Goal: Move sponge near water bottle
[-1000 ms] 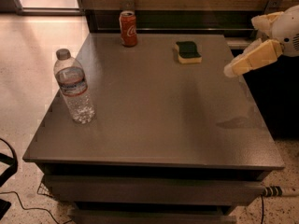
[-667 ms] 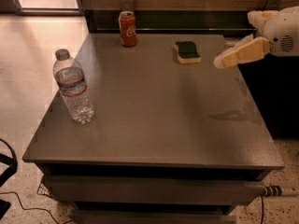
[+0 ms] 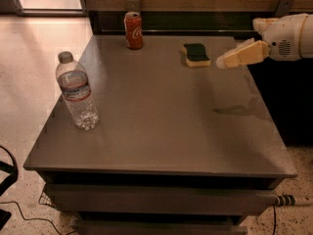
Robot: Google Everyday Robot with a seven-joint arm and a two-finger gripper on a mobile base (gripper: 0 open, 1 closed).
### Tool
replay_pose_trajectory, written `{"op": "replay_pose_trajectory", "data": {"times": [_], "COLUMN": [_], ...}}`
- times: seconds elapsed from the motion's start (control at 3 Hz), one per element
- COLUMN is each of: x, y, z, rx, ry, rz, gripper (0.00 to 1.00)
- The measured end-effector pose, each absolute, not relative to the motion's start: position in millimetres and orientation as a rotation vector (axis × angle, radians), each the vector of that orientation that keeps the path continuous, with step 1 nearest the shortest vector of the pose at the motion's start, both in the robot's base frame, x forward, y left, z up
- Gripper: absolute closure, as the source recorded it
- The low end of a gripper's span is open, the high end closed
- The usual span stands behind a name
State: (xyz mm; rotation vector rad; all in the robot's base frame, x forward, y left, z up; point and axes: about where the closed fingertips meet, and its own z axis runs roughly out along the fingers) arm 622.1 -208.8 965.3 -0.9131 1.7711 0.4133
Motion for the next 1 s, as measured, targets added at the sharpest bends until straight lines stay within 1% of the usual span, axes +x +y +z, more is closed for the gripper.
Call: {"op": "replay_pose_trajectory", "data": {"times": [0.67,1.0], "x": [690,725], "y": [-209,-200], "z": [926,902], "rx": [-0.867,-0.874], "ry": [1.858,1.872], "rz": [0.348,0.35], "gripper": [0.0,0.0]}}
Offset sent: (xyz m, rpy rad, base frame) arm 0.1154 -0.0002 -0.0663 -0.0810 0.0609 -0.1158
